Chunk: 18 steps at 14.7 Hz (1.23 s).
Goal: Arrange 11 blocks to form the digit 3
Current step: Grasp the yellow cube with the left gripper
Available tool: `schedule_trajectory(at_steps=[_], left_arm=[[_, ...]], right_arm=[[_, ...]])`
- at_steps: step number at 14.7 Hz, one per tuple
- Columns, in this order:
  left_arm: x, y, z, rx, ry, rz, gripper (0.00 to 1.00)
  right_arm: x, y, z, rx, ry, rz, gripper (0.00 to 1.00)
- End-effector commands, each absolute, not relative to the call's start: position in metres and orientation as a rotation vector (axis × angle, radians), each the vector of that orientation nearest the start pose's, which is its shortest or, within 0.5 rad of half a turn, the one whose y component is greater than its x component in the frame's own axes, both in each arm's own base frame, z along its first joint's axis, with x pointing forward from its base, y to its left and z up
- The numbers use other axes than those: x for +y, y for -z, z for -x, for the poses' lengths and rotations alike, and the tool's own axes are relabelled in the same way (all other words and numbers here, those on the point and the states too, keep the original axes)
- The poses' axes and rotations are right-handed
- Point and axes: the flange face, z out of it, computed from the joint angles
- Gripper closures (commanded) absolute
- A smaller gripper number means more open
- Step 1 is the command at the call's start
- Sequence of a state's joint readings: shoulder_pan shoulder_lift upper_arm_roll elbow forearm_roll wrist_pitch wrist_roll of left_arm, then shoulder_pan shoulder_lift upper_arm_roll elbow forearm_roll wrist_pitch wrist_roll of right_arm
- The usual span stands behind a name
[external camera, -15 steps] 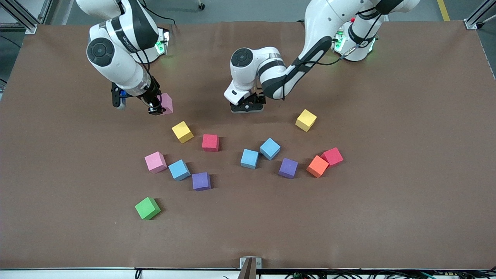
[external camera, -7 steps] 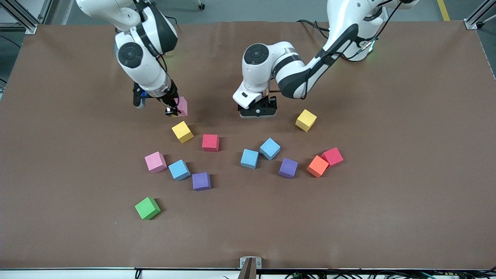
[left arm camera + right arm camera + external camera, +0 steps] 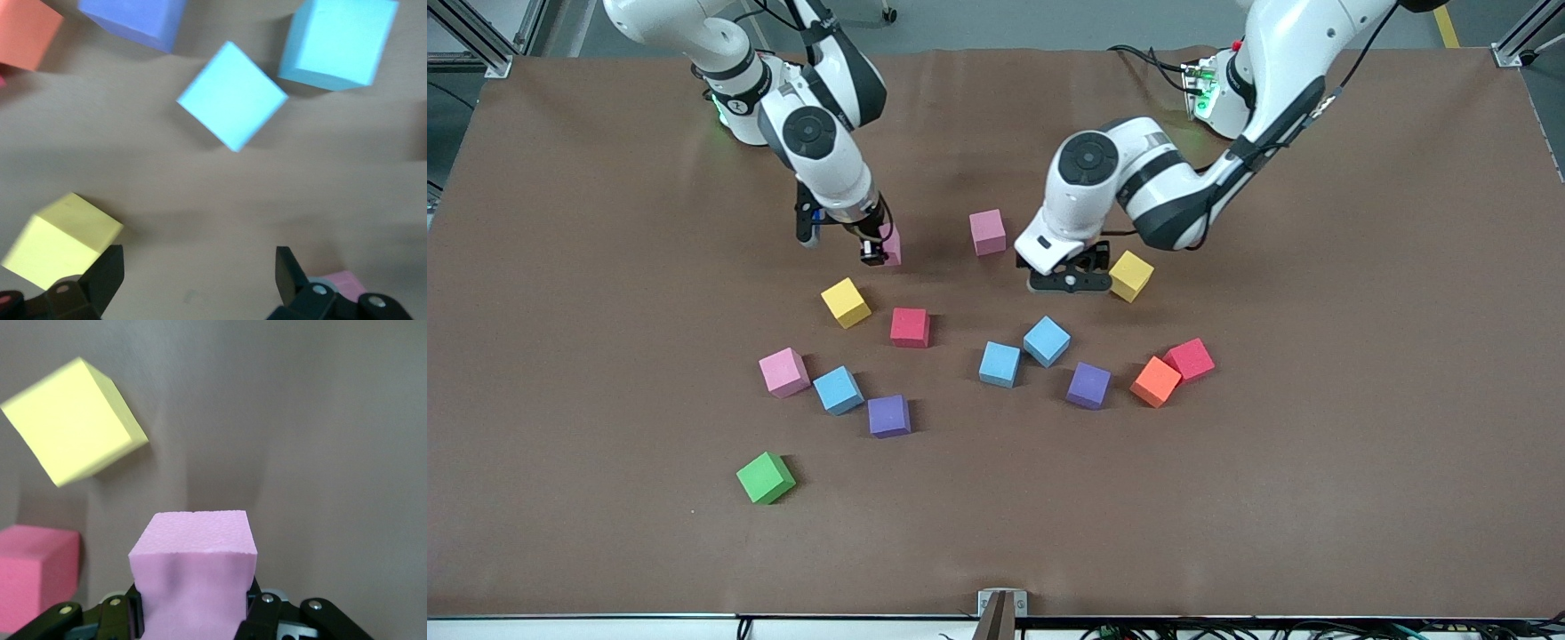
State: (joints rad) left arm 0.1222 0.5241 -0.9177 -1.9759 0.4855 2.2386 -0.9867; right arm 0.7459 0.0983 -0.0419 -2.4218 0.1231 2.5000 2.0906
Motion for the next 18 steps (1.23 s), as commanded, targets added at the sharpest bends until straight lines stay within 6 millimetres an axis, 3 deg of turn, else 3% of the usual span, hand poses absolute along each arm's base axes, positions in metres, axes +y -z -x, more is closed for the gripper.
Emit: schedule_trajectory(at_steps=[1, 4, 7, 13, 18], left_arm=[[-0.375, -0.283, -0.439, 0.235, 0.060, 3.132, 0.00], [-0.347, -0.267, -0.424, 0.382, 0.161, 3.121, 0.00], [-0.324, -0.252, -0.412, 0.526, 0.204, 3.054, 0.00], [-0.310, -0.234, -0.397, 0.683, 0.215, 3.000, 0.00], [-0.299, -0.230, -0.399, 0.804, 0.194, 2.959, 0.00]], right_arm=[[0.333, -0.252, -0.362, 2.151, -0.113, 2.328, 1.00], [0.356, -0.237, -0.357, 2.164, -0.107, 2.340, 1.00], [0.373, -0.233, -0.347, 2.152, -0.104, 2.353, 1.00], [0.392, -0.240, -0.343, 2.143, -0.098, 2.301, 1.00], [0.407, -0.221, -0.343, 2.164, -0.085, 2.262, 1.00]])
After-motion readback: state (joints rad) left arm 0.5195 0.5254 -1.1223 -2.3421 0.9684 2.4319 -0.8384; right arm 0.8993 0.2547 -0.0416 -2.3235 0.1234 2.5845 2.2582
